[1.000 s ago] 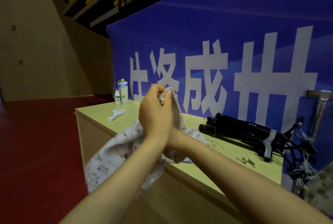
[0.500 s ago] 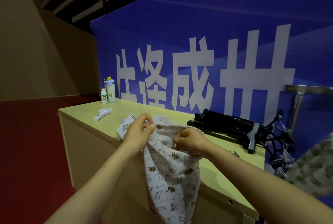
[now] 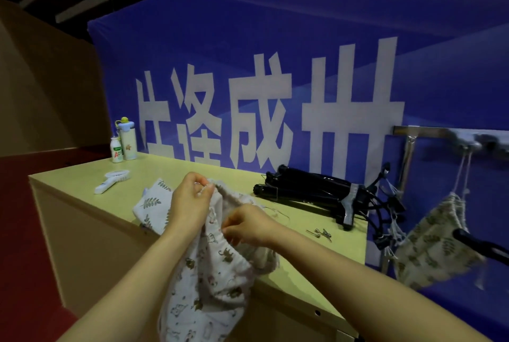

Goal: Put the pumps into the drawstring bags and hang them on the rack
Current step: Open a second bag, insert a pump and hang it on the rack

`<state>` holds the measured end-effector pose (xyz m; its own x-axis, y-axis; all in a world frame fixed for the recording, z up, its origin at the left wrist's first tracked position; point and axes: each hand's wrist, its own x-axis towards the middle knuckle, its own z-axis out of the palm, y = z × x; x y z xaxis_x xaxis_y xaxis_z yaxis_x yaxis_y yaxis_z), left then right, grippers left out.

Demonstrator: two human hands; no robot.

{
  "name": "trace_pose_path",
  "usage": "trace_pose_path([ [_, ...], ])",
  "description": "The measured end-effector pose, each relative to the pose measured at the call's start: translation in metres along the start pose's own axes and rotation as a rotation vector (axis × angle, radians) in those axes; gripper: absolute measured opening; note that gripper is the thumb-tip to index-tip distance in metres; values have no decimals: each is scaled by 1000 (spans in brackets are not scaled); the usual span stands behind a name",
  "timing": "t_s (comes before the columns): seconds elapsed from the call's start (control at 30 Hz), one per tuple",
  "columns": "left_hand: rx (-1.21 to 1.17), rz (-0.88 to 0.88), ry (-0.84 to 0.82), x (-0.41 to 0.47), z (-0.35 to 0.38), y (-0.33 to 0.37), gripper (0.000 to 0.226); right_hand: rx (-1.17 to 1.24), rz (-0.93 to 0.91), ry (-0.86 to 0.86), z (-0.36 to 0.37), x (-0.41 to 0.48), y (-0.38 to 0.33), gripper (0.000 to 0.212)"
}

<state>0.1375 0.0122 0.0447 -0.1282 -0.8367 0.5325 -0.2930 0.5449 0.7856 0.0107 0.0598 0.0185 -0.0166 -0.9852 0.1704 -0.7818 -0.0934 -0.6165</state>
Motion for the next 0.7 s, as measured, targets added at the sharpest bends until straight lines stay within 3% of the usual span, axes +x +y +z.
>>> trace_pose_path([
  [0.17,-16,-8,37,12,26,11,10,78,23,87,-20,-1,17,25],
  [0.3,-11,-5,13,29,53,16,12,54,95,472,-51,9,47,26],
  [0.37,-23,-14,-6,36,62,16,13,-34,171,568,-66,15,69,22],
  [0.57,-26,-49,-30,51,87,2,11,-510,376,447,-94,31,141,31],
  [0.7,-6,-90,-36,59,102,-13,11,-618,404,381,-95,39,174,37],
])
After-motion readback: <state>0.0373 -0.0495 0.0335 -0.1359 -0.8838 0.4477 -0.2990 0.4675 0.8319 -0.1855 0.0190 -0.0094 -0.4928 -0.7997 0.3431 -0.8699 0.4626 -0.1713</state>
